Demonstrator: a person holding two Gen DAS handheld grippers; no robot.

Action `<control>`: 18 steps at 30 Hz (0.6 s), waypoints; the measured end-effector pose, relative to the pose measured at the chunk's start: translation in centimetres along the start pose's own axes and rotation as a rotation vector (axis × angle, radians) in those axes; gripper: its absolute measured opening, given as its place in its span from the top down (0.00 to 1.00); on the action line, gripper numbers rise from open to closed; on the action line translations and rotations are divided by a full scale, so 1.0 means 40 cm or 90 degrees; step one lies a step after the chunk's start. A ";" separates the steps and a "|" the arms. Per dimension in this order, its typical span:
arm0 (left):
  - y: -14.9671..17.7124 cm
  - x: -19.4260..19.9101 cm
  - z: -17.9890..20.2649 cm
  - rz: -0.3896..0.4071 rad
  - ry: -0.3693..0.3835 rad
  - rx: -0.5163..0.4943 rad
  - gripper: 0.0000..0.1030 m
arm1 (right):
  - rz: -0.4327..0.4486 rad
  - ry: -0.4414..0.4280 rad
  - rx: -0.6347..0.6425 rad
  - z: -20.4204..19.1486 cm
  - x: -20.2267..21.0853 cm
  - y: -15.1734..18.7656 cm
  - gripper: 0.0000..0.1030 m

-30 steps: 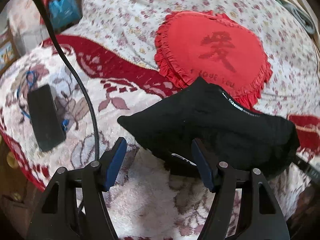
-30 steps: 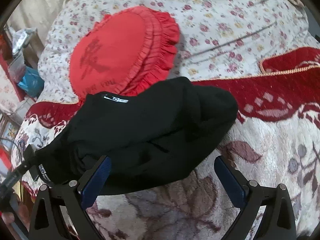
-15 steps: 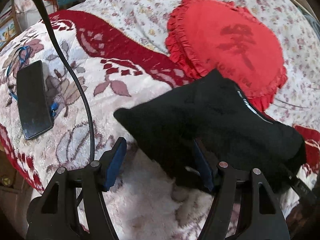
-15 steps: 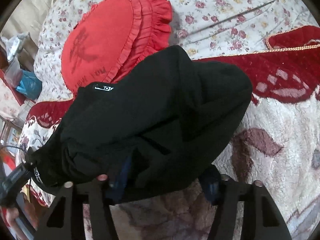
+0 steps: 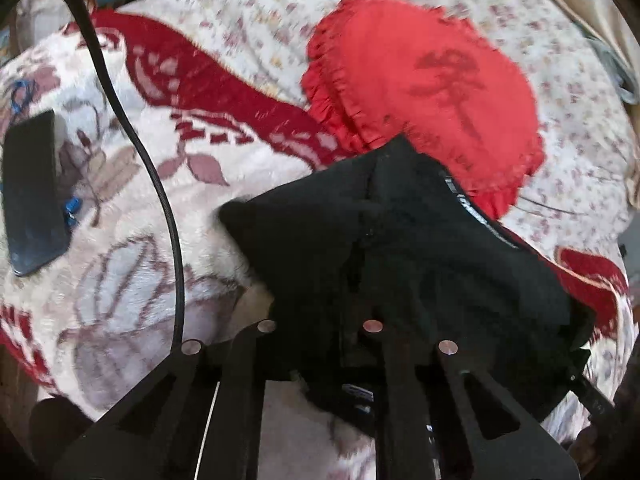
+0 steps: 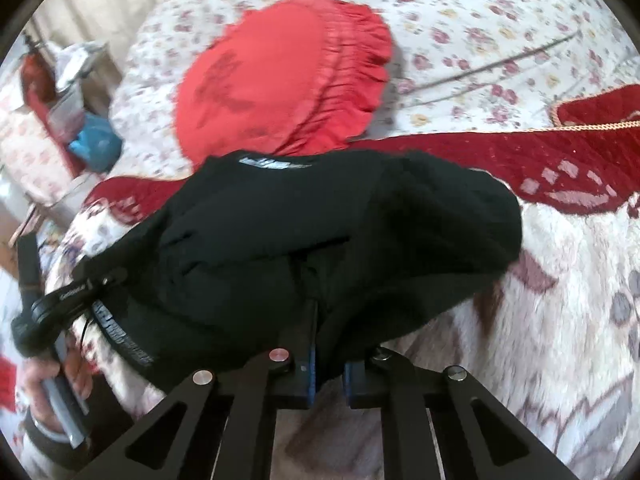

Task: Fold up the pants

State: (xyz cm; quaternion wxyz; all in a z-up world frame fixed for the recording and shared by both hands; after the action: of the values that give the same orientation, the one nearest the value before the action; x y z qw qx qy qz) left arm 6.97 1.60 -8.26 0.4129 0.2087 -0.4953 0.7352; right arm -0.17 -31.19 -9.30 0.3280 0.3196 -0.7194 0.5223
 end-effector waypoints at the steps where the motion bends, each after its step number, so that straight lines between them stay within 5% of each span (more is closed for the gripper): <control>1: 0.012 0.027 0.004 0.007 -0.001 -0.012 0.91 | -0.002 -0.007 0.009 -0.010 0.016 0.016 0.92; 5: 0.075 0.074 -0.021 0.014 -0.037 -0.037 0.93 | -0.028 -0.026 0.037 -0.036 0.043 0.100 0.92; 8: 0.114 0.047 -0.079 -0.017 -0.058 0.002 0.93 | -0.084 -0.011 0.045 -0.024 0.002 0.168 0.91; 10: 0.124 0.045 -0.096 -0.030 -0.046 0.015 0.91 | -0.085 -0.045 0.004 0.001 0.020 0.171 0.83; 12: 0.119 0.060 -0.098 -0.024 -0.050 0.007 0.82 | -0.066 -0.043 -0.013 0.032 0.069 0.150 0.57; 14: 0.110 0.082 -0.097 -0.022 -0.055 0.003 0.69 | -0.028 -0.003 0.003 0.057 0.119 0.126 0.52; 18: 0.100 0.123 -0.083 -0.013 -0.062 -0.003 0.64 | 0.041 0.080 0.038 0.093 0.174 0.050 0.49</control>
State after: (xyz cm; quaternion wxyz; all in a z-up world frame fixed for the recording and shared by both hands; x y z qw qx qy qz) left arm 1.26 5.89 -8.35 0.3967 0.2482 -0.5143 0.7186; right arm -6.33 -35.09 -5.65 0.3457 0.2724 -0.6915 0.5729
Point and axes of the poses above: each gripper's, at about its wrist camera, not at the fingertips, and x roughly against the way its jaws point, z to its right, y to its underside, the point moved 4 cm from there along -x, roughly the way its jaws point, and after that the axes turned 12 degrees about y, right-handed, at the moved point
